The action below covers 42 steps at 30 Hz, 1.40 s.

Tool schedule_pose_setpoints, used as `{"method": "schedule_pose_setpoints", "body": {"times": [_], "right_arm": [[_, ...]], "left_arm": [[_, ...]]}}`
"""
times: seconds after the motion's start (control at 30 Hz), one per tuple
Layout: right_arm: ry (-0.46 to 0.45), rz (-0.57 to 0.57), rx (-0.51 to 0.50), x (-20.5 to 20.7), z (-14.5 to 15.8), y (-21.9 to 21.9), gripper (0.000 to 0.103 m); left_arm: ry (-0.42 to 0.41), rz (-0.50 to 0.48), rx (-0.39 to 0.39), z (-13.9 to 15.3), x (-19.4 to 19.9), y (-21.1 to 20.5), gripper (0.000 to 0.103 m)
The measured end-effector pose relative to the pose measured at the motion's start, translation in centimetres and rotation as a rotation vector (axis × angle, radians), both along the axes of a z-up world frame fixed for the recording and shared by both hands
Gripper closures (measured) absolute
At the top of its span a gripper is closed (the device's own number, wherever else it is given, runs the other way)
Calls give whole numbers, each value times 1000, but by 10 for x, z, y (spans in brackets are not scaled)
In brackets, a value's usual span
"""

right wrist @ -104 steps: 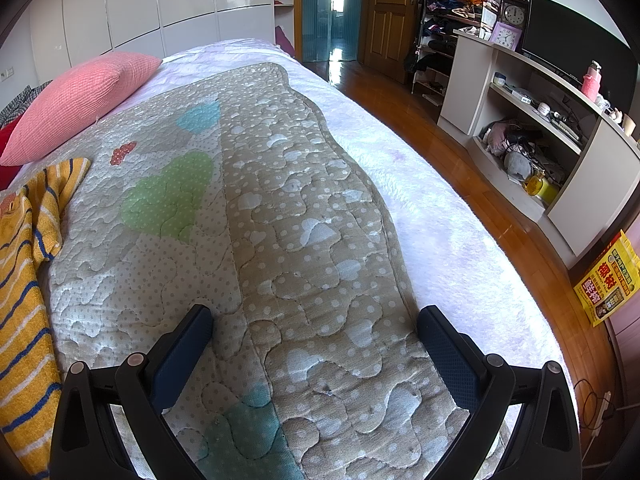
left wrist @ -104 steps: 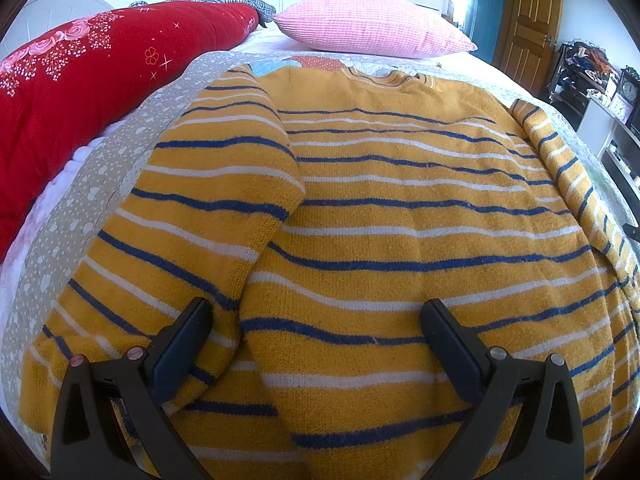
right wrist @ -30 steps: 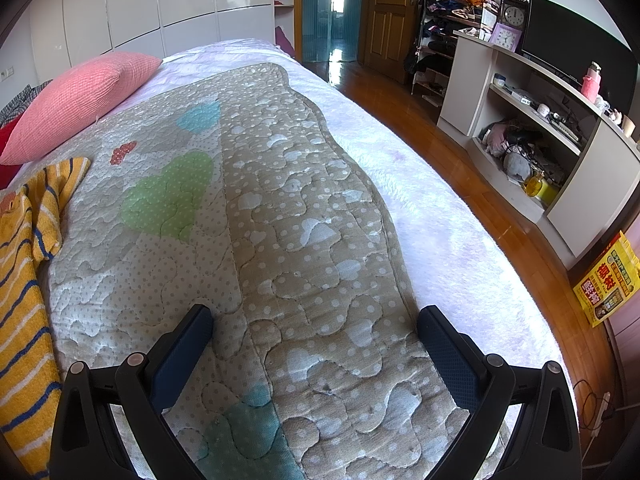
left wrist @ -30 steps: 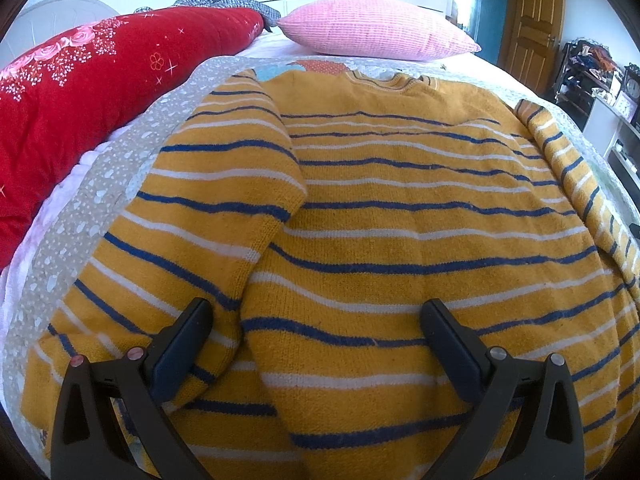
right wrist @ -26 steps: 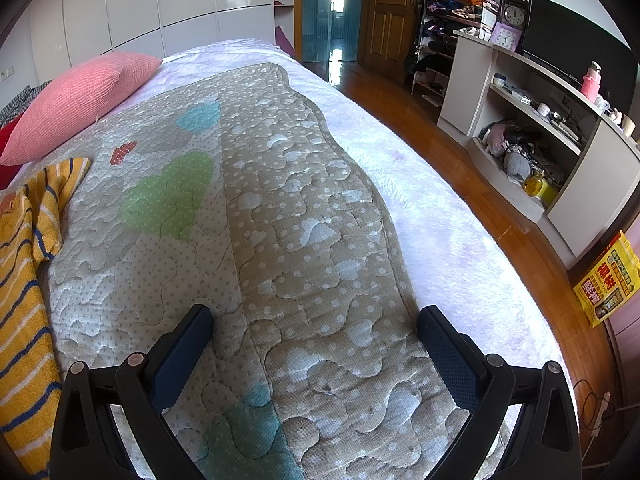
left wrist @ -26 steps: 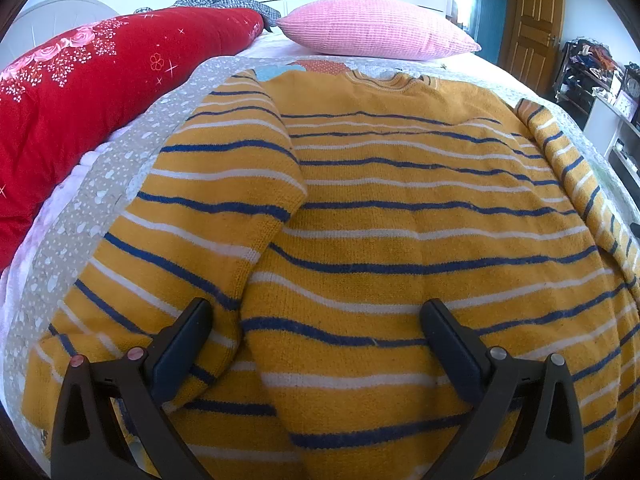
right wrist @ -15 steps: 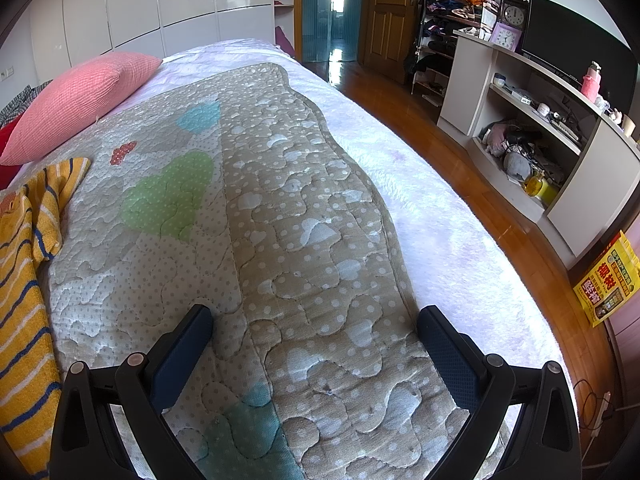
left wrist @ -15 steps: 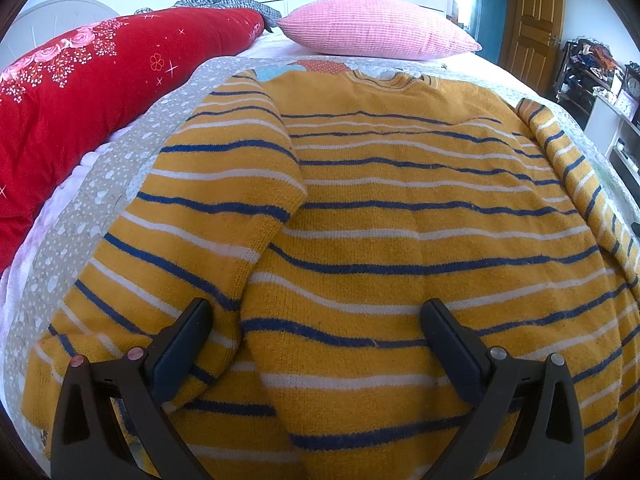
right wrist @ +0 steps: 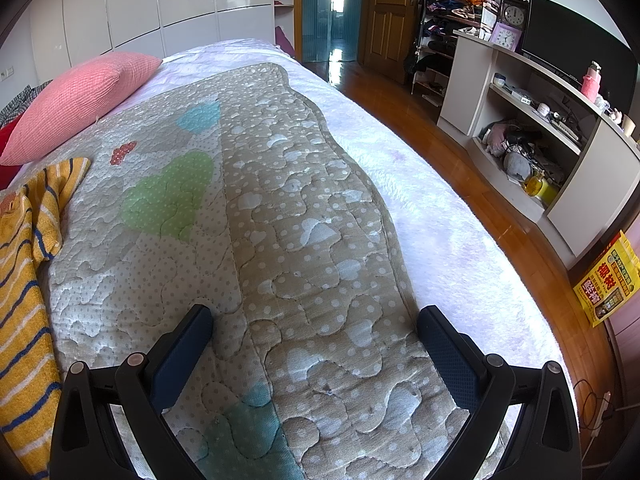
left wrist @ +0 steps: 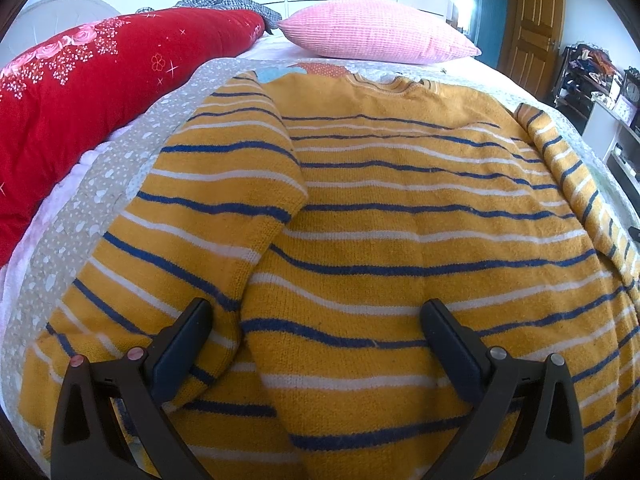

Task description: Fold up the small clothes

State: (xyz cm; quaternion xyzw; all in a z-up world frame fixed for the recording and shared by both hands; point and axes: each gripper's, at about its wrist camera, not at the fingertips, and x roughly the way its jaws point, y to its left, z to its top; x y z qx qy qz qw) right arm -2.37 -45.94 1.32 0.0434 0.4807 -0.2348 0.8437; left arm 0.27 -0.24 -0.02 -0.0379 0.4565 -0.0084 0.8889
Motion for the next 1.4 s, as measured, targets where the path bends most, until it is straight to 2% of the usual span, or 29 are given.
{"method": "schedule_pose_setpoints", "body": {"times": [0.23,1.4], "right_arm": [[0,0,0,0,0,0,0],[-1,0,-1,-1,-1,0,0]], "left_arm": [[-18,1,-7,1,-2,3,0],[-6,-1,27,0,-1,0,0]]}}
